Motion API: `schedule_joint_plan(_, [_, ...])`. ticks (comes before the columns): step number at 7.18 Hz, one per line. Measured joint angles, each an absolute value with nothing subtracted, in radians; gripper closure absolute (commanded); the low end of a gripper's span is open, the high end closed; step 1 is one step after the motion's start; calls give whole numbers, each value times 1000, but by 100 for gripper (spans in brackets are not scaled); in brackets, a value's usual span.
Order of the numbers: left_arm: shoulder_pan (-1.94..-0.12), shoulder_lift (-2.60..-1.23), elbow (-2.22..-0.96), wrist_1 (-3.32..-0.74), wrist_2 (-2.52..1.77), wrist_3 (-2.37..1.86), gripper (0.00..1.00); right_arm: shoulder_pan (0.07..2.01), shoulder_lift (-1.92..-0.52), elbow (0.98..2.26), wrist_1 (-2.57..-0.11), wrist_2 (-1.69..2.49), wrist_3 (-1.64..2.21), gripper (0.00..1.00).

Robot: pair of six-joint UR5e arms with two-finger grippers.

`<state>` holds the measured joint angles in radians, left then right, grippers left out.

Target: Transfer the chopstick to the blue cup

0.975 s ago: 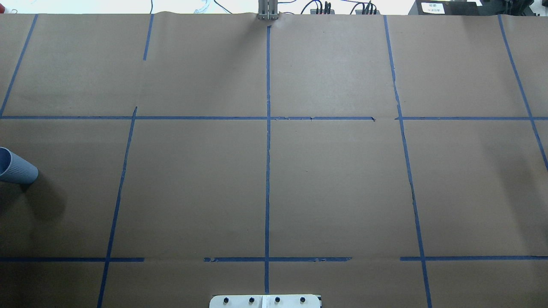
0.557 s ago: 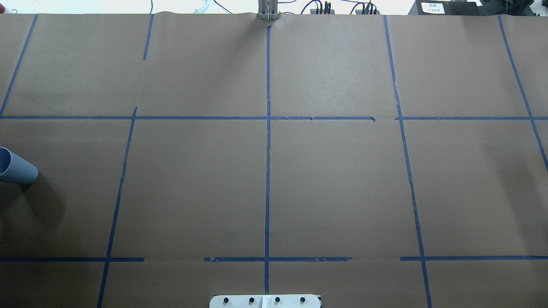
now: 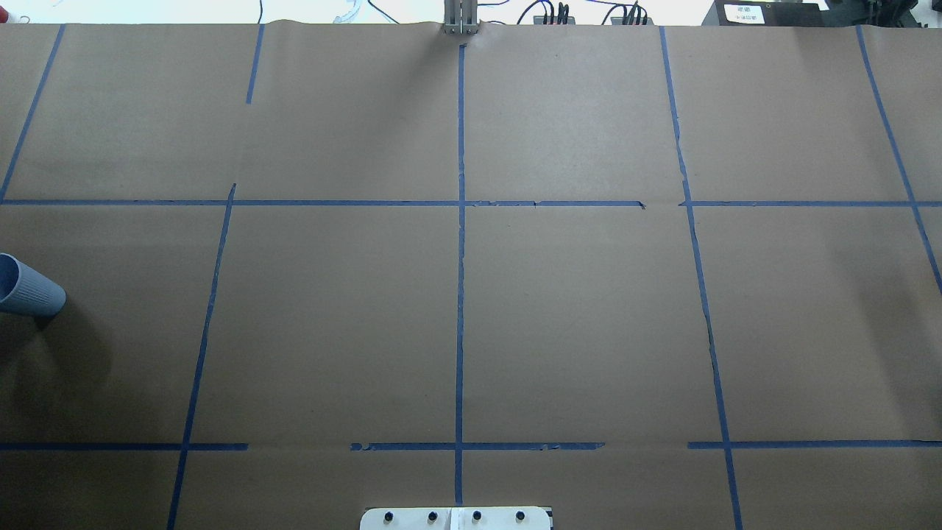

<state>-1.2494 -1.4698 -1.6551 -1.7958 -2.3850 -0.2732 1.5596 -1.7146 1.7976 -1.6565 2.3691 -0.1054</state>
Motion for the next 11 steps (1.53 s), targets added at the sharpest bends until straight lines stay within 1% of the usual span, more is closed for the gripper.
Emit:
schedule_joint_plan(1, [-1227, -1476, -1630, -1830, -2385, -276, 70, 1559, -1714, 1797, -1656, 2370, -108, 0])
schedule_joint_plan(2, [-1215, -1479, -1611, -1864, -2386, -281, 95, 1559, -1714, 1797, -1656, 2370, -112, 0])
schedule_joint_plan(3, [-1205, -1485, -1602, -1884, -2393, -302, 99, 1559, -1714, 1797, -1655, 2369, -116, 0])
schedule_joint_plan(5, [-1171, -1524, -1609, -1898, -2430, -418, 100, 1559, -1713, 1800, -1652, 2369, -117, 0])
schedule_joint_plan(6, [-1143, -1565, -1637, -1903, -2453, -553, 100, 1559, -1714, 1801, -1637, 2369, -117, 0])
schedule_joint_plan(7, [-1102, -1632, -1677, -1905, -2480, -758, 100, 1559, -1714, 1801, -1621, 2369, -117, 0])
schedule_joint_plan(9, [-959, -1849, -1742, -1898, -2482, -1228, 100, 1559, -1715, 1801, -1608, 2378, -114, 0])
schedule_joint_plan(10, [-867, -1954, -1743, -1888, -2439, -1411, 100, 1559, -1715, 1801, -1602, 2397, -111, 0])
schedule_joint_plan(11, [-783, -2065, -1718, -1860, -2363, -1542, 100, 1558, -1715, 1800, -1587, 2417, -109, 0])
